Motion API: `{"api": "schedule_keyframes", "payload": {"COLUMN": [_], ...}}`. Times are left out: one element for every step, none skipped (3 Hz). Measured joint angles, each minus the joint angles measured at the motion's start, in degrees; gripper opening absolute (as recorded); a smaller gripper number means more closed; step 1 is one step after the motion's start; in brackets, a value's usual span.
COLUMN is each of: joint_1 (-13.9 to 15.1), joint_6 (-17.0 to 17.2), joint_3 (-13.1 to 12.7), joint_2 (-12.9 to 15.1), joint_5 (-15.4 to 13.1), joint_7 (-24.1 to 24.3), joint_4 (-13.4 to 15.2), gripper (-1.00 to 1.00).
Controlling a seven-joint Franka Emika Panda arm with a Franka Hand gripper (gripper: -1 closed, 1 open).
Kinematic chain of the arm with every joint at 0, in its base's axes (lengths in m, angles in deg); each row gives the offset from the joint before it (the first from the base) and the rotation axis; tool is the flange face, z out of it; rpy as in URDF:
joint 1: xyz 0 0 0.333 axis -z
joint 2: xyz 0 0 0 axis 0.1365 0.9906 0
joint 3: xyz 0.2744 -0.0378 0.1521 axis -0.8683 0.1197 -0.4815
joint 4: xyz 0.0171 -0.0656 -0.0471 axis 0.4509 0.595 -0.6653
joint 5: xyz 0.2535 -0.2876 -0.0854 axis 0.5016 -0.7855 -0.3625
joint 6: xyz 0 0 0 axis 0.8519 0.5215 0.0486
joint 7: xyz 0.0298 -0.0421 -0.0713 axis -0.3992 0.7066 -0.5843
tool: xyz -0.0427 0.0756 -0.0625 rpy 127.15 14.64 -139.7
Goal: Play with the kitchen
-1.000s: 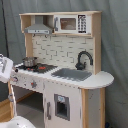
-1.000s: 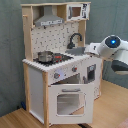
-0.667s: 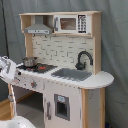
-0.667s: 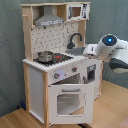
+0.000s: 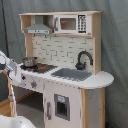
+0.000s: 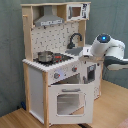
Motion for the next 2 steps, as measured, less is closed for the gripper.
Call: {"api": "schedule_keyframes", "payload": {"joint_1": [0.8,1.1], "joint_6": [-3.7,-7.3], "joint_3": [-1.0,-2.1], "joint_2": [4.4,9.3], "joint_5": [1.3,1.4], "joint_7": [-2.0,-3.3], "joint_4": [1.6,2.8], "gripper": [1.00,1.00]}}
